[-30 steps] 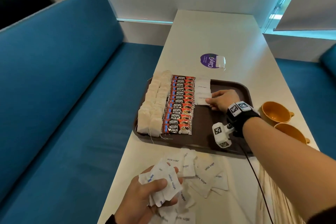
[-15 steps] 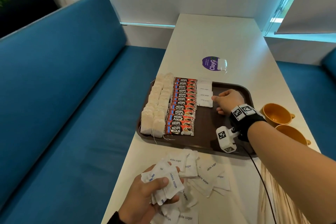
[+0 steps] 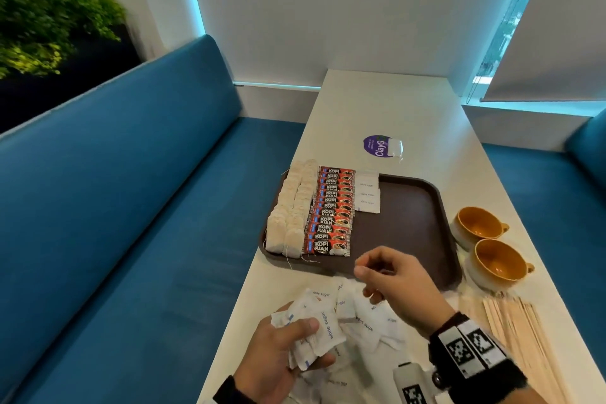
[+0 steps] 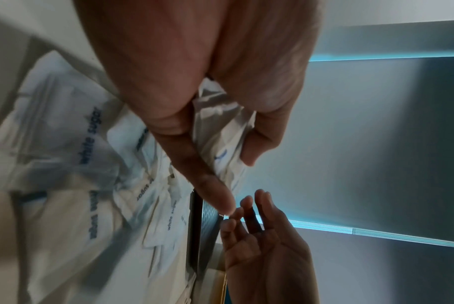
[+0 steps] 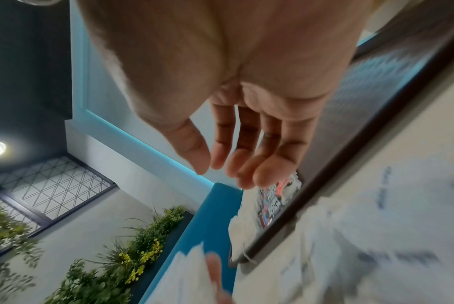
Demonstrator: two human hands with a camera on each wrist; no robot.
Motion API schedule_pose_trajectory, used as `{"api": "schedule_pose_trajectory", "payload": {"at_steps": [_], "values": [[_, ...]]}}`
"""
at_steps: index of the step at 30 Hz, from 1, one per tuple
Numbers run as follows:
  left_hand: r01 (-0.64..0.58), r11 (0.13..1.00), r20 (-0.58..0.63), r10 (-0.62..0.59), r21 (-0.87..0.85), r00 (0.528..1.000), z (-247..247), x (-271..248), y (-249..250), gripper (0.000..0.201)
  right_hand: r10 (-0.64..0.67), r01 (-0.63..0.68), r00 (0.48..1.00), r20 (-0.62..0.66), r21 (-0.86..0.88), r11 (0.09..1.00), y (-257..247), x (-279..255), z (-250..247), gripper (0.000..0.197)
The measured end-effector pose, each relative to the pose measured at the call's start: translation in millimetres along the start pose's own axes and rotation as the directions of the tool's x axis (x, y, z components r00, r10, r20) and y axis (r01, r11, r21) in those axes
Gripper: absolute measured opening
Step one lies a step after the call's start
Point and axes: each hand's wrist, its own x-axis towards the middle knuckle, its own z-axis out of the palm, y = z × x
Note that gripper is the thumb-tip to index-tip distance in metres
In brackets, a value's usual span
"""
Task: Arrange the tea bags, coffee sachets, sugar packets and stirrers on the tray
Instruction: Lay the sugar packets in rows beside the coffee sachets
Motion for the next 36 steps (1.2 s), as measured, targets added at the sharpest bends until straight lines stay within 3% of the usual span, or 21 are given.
{"api": "schedule_pose_trajectory", "payload": {"at_steps": [9,15,20,23,25,27,29,32,36], "values": [[0.015,0.998,0.002,-0.016,0.054,1.000,15.9,-14.0,-9.9,0.054,0.093,-0.115,0.988,0.126,0.178,0.977,23.9,-61.9,24.0,0.021],[0.042,0.998,-0.044,-0.040,0.046,0.998,19.4,-20.8,-17.7,0.055,0.122,-0.146,0.986,0.114,0.236,0.961,33.7,-79.7,23.8,0.020],[0.014,1.000,-0.094,-0.016,-0.017,0.995,27.7,-28.6,-18.0,0.034,0.192,-0.236,0.970,0.152,0.377,0.896,32.4,-92.8,22.1,0.021],[0.017,0.997,-0.131,-0.027,-0.081,0.991,29.6,-30.3,-19.5,0.041,0.224,-0.254,0.967,0.119,0.446,0.858,29.8,-98.9,22.2,0.021],[0.042,0.991,-0.142,-0.060,-0.126,0.988,30.1,-31.8,-21.1,0.047,0.206,-0.183,0.978,0.009,0.503,0.845,27.3,-102.0,21.1,0.021],[0.088,0.986,-0.129,-0.106,-0.142,0.986,31.1,-33.8,-24.0,0.049,0.110,-0.041,0.983,-0.148,0.405,0.913,28.4,-102.9,18.4,0.020],[0.130,0.982,-0.107,-0.145,-0.134,0.984,36.1,-36.2,-25.3,0.052,-0.045,0.078,0.982,-0.184,0.175,0.981,28.9,-103.1,16.4,0.018],[0.127,0.985,-0.079,-0.137,-0.120,0.987,44.3,-37.6,-26.2,0.055,-0.238,0.230,0.969,-0.059,-0.127,0.965,28.1,-102.4,15.0,0.023],[0.076,0.991,0.022,-0.074,-0.111,0.997,49.4,-40.4,-20.5,0.042,-0.292,0.312,0.950,0.111,-0.373,0.874,24.6,-105.1,16.7,0.015]]}}
